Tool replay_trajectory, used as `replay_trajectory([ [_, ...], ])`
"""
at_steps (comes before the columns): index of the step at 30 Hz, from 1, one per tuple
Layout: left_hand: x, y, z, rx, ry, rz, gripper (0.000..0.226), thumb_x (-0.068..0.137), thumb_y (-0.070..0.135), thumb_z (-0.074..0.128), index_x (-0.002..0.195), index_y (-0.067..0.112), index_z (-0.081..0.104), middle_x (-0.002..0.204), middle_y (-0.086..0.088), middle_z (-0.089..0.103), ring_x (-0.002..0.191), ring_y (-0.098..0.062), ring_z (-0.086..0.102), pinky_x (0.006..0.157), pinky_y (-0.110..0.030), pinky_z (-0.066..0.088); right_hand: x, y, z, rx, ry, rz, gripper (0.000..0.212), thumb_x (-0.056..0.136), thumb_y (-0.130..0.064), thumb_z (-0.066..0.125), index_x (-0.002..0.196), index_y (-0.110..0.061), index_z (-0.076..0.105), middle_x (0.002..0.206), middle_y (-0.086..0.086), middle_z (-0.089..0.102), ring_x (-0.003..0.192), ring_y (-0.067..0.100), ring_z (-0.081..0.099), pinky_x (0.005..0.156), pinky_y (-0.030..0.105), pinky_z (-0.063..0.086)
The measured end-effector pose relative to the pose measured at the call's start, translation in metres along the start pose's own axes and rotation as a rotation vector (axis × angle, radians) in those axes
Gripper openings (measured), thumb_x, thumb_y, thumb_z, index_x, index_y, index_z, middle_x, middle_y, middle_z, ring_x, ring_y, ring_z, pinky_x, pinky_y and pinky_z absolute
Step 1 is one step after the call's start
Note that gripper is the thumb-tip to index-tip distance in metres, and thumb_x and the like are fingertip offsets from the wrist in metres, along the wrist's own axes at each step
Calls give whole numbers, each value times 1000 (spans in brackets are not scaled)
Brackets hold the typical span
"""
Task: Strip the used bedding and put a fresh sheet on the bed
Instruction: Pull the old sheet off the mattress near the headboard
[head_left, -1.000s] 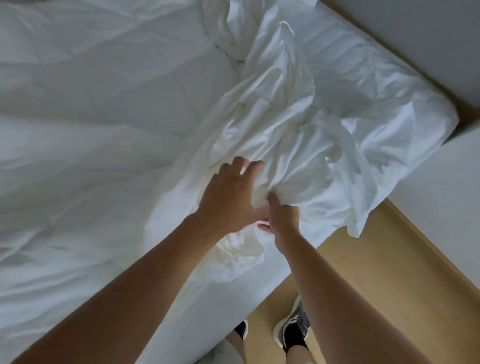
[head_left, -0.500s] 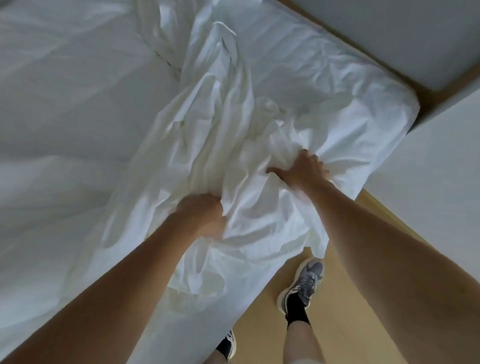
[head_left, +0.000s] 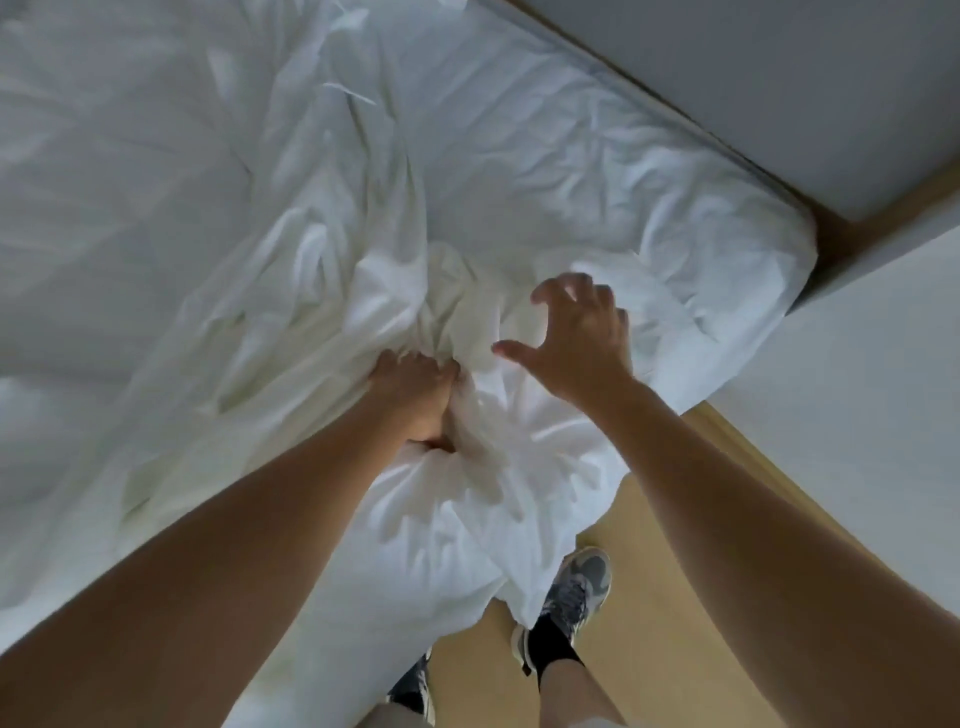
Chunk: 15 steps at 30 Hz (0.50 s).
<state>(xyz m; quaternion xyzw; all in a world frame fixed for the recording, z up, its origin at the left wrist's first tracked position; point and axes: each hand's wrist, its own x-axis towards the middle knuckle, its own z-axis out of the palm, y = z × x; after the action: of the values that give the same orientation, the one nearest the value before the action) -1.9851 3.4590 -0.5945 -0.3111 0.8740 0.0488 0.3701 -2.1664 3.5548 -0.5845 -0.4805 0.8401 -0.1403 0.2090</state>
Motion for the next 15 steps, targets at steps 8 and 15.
replay_trajectory([
  [8, 12, -23, -24, 24, -62, 0, 70, 63, 60, 79, 118, 21, 63, 114, -2, 70, 109, -26, 66, 98, -35, 49, -1, 54, 25, -337, -322, -97, 69, 83, -76, 55, 128, -24, 56, 109, 9, 71, 103, 32, 67, 88, 38, 51],
  [15, 58, 14, -109, -81, 910, 127, 53, 63, 31, 74, 111, 12, 58, 82, -8, 69, 72, -32, 68, 72, -37, 50, 33, 125, -64, -69, 270, 321, 66, 81, -76, 54, 97, -13, 63, 81, 17, 69, 76, 40, 68, 61, 34, 46],
])
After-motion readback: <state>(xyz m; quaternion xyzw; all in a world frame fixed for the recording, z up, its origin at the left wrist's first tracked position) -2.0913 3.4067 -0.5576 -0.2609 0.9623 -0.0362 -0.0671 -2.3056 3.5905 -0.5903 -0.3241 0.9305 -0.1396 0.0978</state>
